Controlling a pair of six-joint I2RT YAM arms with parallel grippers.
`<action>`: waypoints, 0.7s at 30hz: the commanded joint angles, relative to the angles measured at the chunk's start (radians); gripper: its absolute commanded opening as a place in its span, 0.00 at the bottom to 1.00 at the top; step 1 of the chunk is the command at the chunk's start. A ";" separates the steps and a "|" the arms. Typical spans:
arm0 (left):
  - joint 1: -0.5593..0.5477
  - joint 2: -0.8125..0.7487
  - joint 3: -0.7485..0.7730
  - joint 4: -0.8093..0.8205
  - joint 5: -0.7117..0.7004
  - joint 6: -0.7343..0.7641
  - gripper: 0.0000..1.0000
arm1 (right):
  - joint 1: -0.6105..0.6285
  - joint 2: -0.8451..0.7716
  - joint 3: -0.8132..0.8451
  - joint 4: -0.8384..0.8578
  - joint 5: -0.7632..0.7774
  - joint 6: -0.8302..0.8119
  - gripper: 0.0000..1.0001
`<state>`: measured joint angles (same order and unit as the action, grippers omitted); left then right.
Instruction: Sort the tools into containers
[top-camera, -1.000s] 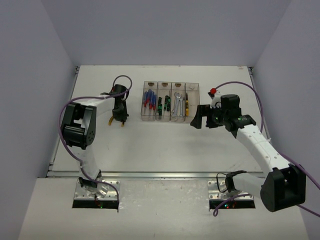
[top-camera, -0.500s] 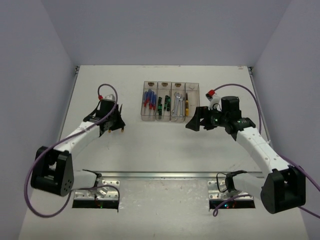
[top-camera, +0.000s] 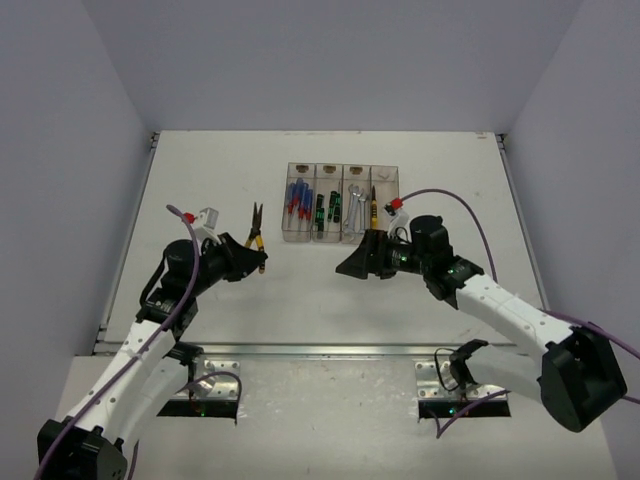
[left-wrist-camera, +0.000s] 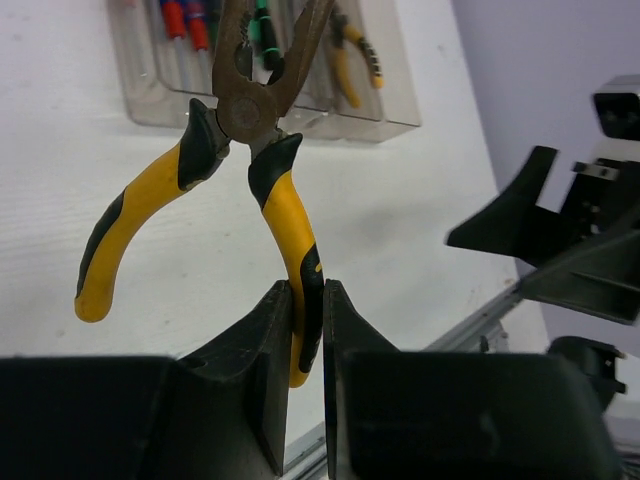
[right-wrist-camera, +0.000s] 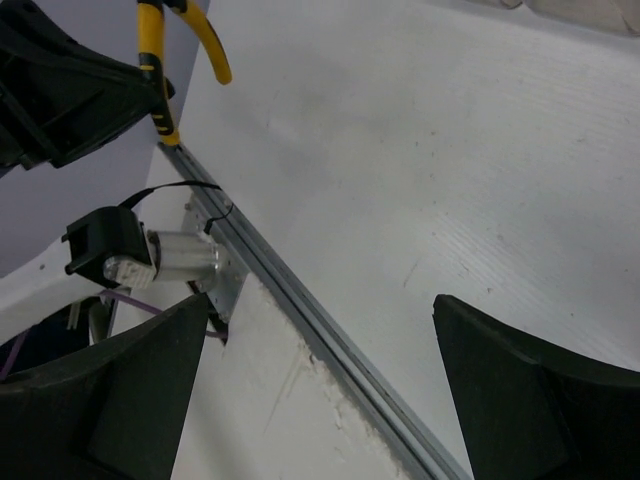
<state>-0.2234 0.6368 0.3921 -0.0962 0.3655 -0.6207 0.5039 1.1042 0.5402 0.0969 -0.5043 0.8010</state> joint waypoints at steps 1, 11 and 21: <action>-0.008 -0.040 -0.010 0.200 0.183 -0.056 0.00 | 0.156 0.055 0.118 0.116 0.296 0.120 0.93; -0.011 -0.059 -0.051 0.207 0.252 -0.046 0.00 | 0.420 0.366 0.465 0.012 0.662 0.107 0.82; -0.011 -0.071 -0.094 0.221 0.282 -0.027 0.00 | 0.472 0.550 0.664 -0.067 0.723 0.112 0.66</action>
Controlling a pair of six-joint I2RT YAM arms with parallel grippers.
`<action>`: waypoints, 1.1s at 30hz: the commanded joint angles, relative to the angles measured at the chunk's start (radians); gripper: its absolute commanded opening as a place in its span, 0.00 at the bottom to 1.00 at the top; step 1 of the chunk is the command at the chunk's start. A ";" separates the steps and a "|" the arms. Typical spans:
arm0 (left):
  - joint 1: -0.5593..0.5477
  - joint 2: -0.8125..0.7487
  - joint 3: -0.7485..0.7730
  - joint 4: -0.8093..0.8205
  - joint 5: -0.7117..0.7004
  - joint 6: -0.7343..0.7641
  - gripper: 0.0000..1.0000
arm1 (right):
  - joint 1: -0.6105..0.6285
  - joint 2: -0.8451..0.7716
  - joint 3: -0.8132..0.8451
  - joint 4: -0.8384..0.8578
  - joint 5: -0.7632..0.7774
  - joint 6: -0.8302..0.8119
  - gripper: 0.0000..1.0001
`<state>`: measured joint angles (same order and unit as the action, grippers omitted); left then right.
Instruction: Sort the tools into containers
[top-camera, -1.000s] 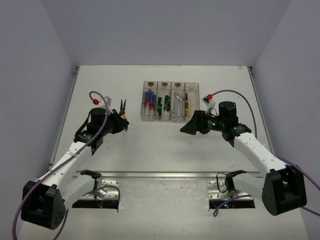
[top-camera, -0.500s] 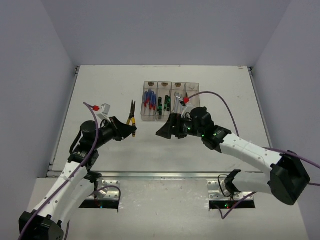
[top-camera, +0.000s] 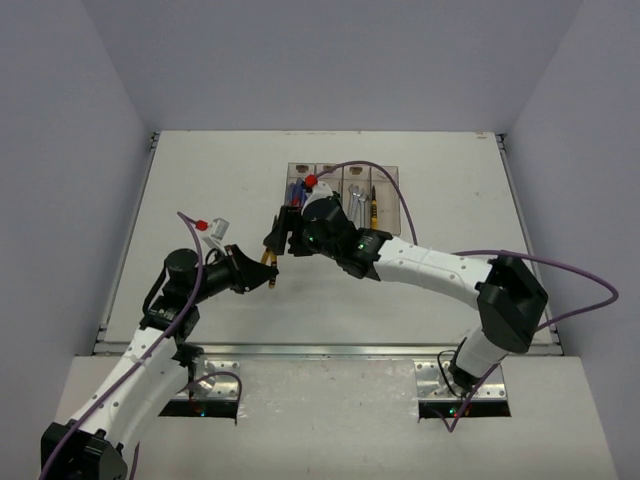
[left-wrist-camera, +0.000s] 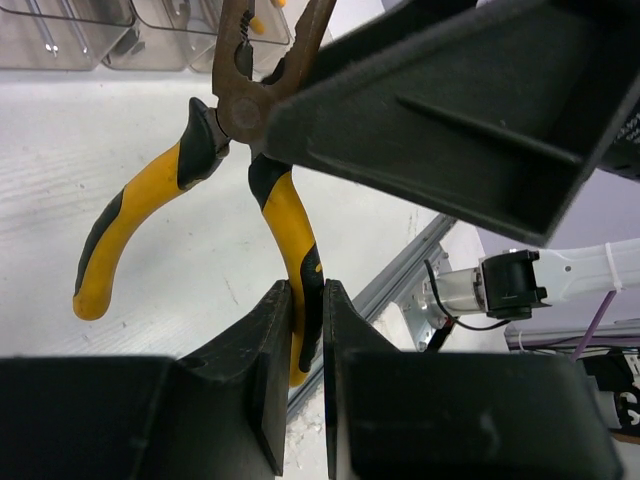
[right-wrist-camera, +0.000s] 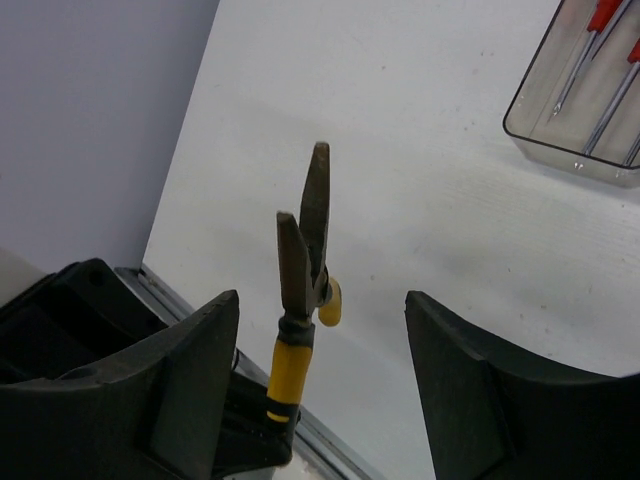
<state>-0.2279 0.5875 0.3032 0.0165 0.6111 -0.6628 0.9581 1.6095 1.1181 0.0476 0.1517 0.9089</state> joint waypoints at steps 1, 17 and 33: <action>-0.007 -0.023 -0.007 0.113 0.042 0.013 0.00 | 0.028 0.067 0.109 -0.033 0.072 0.004 0.64; -0.008 -0.109 0.004 0.092 -0.014 -0.005 0.45 | 0.052 0.095 0.197 -0.203 0.149 0.018 0.00; -0.008 -0.070 0.362 -0.461 -0.309 0.162 1.00 | -0.432 0.059 0.450 -0.687 0.112 -0.313 0.00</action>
<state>-0.2329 0.5074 0.5616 -0.3048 0.3817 -0.5503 0.6677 1.6899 1.4151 -0.4790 0.2524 0.7496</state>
